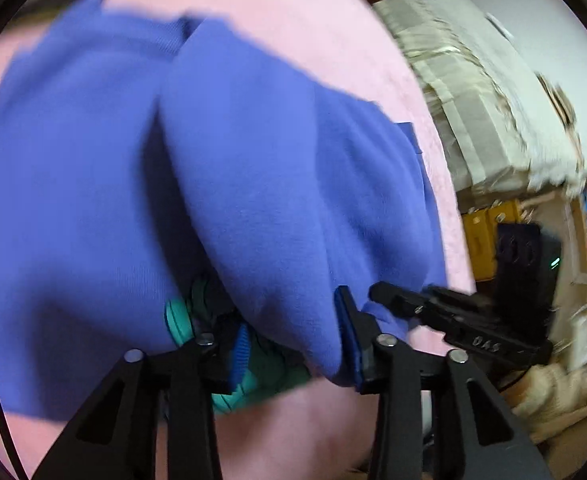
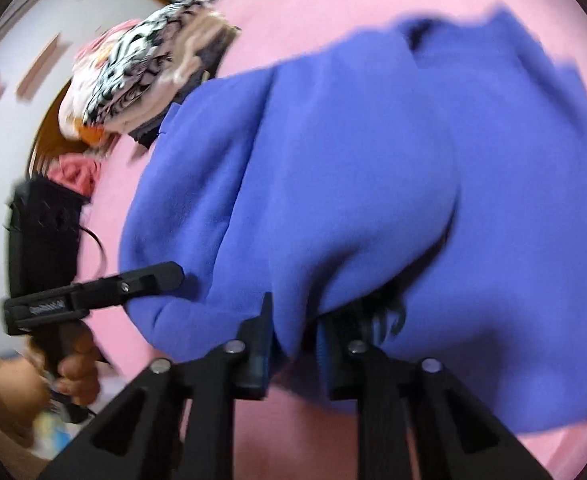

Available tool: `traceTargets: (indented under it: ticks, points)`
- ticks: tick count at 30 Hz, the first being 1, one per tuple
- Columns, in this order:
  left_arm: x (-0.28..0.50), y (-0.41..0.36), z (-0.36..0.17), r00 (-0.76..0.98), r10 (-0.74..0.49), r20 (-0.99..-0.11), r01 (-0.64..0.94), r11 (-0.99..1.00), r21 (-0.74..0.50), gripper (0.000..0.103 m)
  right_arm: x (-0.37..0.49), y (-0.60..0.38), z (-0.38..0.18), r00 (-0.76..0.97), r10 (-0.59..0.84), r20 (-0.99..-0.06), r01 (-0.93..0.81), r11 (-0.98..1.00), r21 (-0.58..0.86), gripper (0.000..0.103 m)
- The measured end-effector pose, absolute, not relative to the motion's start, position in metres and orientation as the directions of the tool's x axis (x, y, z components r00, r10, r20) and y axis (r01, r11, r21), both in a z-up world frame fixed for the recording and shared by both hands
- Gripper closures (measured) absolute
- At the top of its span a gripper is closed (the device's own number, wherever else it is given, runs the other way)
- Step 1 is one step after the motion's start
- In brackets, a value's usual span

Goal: Fold large clothes
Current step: 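Lay the hood flat on the folded hoodie and open both tools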

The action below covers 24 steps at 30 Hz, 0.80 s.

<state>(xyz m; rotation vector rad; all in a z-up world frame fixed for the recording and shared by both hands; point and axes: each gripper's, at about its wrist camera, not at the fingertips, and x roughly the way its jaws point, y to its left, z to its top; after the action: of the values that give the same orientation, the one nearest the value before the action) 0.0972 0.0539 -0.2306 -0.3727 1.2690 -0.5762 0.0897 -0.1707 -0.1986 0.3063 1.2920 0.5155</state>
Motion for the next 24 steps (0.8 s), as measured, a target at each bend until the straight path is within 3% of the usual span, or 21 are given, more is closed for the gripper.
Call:
traceTargets:
  ticks: [2, 6, 9, 11, 14, 24]
  points:
    - [0.096, 0.044, -0.226, 0.259, -0.56, -0.787, 0.279, 0.824, -0.494, 0.08, 0.092, -0.169, -0.191, 0.268, 0.504, -0.821, -0.239, 0.86, 0.45, 0.09]
    - [0.095, 0.027, -0.236, 0.341, -0.475, -0.811, 0.366, 0.862, -0.351, 0.08, 0.096, -0.166, -0.19, 0.378, 0.46, -0.803, -0.281, 0.884, 0.374, 0.09]
    - [0.085, 0.02, -0.244, 0.369, -0.439, -0.82, 0.394, 0.872, -0.289, 0.078, 0.088, -0.159, -0.204, 0.366, 0.413, -0.834, -0.305, 0.9, 0.312, 0.086]
    - [0.08, 0.028, -0.241, 0.379, -0.411, -0.829, 0.382, 0.886, -0.265, 0.064, 0.085, -0.161, -0.204, 0.363, 0.403, -0.84, -0.3, 0.904, 0.304, 0.077]
    - [0.084, 0.046, -0.232, 0.374, -0.389, -0.842, 0.31, 0.908, -0.282, 0.052, 0.087, -0.169, -0.192, 0.344, 0.391, -0.854, -0.252, 0.914, 0.317, 0.064]
    - [0.07, 0.065, -0.169, 0.51, -0.335, -0.792, 0.194, 0.942, -0.274, 0.052, 0.065, -0.169, -0.127, 0.503, 0.336, -0.796, -0.266, 0.937, 0.227, 0.063]
